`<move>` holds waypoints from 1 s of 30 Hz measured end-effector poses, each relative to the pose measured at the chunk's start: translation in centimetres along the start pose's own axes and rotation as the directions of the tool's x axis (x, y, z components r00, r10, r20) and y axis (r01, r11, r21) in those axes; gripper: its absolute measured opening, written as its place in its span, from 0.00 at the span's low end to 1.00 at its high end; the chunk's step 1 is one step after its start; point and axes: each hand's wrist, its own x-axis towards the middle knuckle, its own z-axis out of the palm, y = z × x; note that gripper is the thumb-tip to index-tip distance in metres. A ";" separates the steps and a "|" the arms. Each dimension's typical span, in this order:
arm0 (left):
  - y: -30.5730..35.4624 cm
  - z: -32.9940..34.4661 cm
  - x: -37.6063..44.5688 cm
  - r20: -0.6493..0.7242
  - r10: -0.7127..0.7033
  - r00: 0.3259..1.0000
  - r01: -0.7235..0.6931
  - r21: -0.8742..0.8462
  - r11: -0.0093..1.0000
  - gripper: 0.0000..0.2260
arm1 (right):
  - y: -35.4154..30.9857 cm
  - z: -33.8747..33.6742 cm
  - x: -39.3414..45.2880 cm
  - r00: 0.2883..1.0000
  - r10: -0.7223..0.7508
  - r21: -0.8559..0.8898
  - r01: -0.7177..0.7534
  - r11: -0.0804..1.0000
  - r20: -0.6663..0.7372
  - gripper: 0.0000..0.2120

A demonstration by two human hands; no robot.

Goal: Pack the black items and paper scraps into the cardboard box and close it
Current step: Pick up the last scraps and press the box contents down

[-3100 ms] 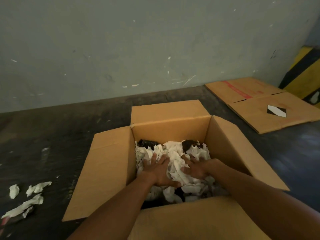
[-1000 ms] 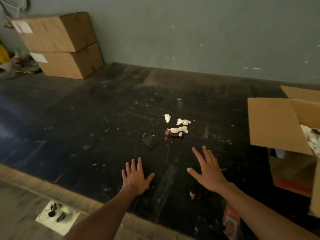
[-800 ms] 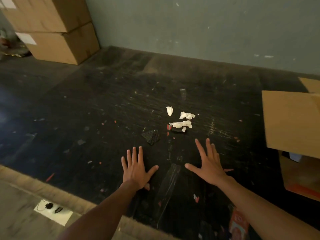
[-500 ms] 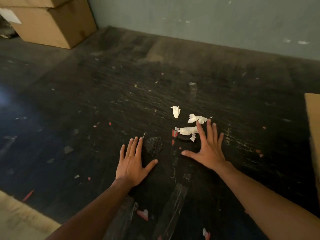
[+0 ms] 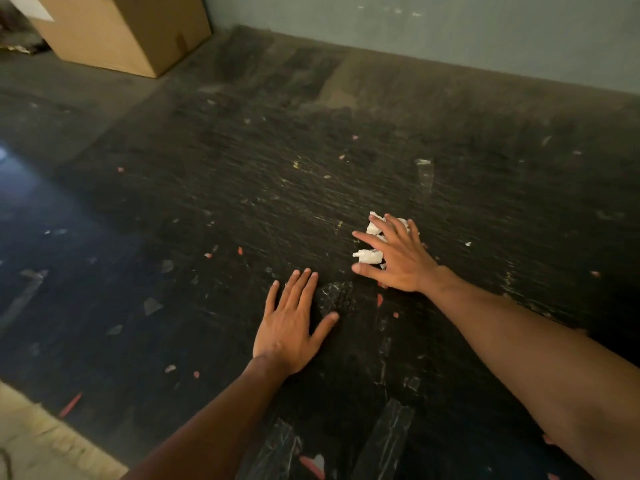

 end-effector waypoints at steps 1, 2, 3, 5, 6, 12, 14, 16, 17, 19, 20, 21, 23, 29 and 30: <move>0.0 -0.1 -0.1 -0.024 -0.013 1.000 0.013 -0.040 0.999 0.32 | -0.8 0.3 -0.2 1.000 -0.013 0.021 0.013 1.000 -0.020 0.41; -0.1 -0.2 -0.1 -0.045 -0.037 0.998 0.033 -0.082 0.996 0.28 | -1.7 0.6 -0.5 0.999 -0.032 0.035 0.033 0.999 -0.032 0.40; -0.1 -0.4 -0.1 -0.060 -0.067 0.996 0.059 -0.120 0.991 0.26 | -2.7 0.9 -1.0 0.998 -0.054 0.046 0.056 0.997 -0.036 0.39; -0.2 -0.5 -0.1 -0.091 -0.139 0.986 0.120 -0.188 0.975 0.24 | -4.8 1.5 -2.1 0.995 -0.097 0.053 0.099 0.994 -0.029 0.38; -0.3 -0.5 -0.1 -0.111 -0.185 0.976 0.158 -0.216 0.964 0.24 | -5.9 1.7 -2.6 0.993 -0.115 0.044 0.116 0.992 -0.019 0.38; -1.0 -0.3 0.0 -0.121 -0.294 0.948 0.261 -0.235 0.937 0.28 | -10.1 3.3 -5.5 0.981 -0.185 -0.024 0.183 0.983 -0.059 0.29; -1.1 -0.4 -0.1 -0.120 -0.282 0.952 0.242 -0.272 0.932 0.29 | -10.7 3.8 -6.3 0.980 -0.162 0.034 0.167 0.985 -0.120 0.23; -1.1 -0.5 -0.3 -0.130 -0.275 0.953 0.222 -0.320 0.921 0.29 | -11.3 4.3 -7.0 0.976 -0.125 0.069 0.139 0.988 -0.178 0.18; -1.2 -0.5 -0.3 -0.134 -0.273 0.953 0.216 -0.334 0.918 0.29 | -11.6 4.4 -7.3 0.976 -0.107 0.062 0.120 0.991 -0.190 0.18; -1.2 -0.6 -0.4 -0.135 -0.265 0.955 0.209 -0.330 0.921 0.28 | -12.3 4.3 -7.6 0.979 -0.061 0.020 0.066 0.998 -0.193 0.20; -1.2 -0.6 -0.3 -0.134 -0.260 0.956 0.206 -0.322 0.924 0.28 | -12.4 4.2 -7.8 0.982 -0.037 -0.004 0.036 0.999 -0.187 0.22; -1.2 -0.6 -0.3 -0.131 -0.255 0.958 0.204 -0.313 0.928 0.28 | -12.6 4.1 -7.9 0.984 -0.008 -0.031 0.003 1.000 -0.180 0.23; -1.2 -0.6 -0.2 -0.129 -0.245 0.961 0.198 -0.297 0.934 0.28 | -13.0 3.9 -8.5 0.983 0.037 -0.052 -0.047 0.998 -0.181 0.27; -1.4 -0.4 -0.3 -0.143 -0.216 0.966 0.171 -0.275 0.946 0.25 | -14.1 3.5 -10.9 0.977 0.123 0.038 -0.118 0.992 -0.177 0.23; -1.4 -0.4 -0.3 -0.140 -0.205 0.969 0.161 -0.273 0.948 0.24 | -14.3 3.3 -11.3 0.976 0.140 0.042 -0.135 0.990 -0.166 0.20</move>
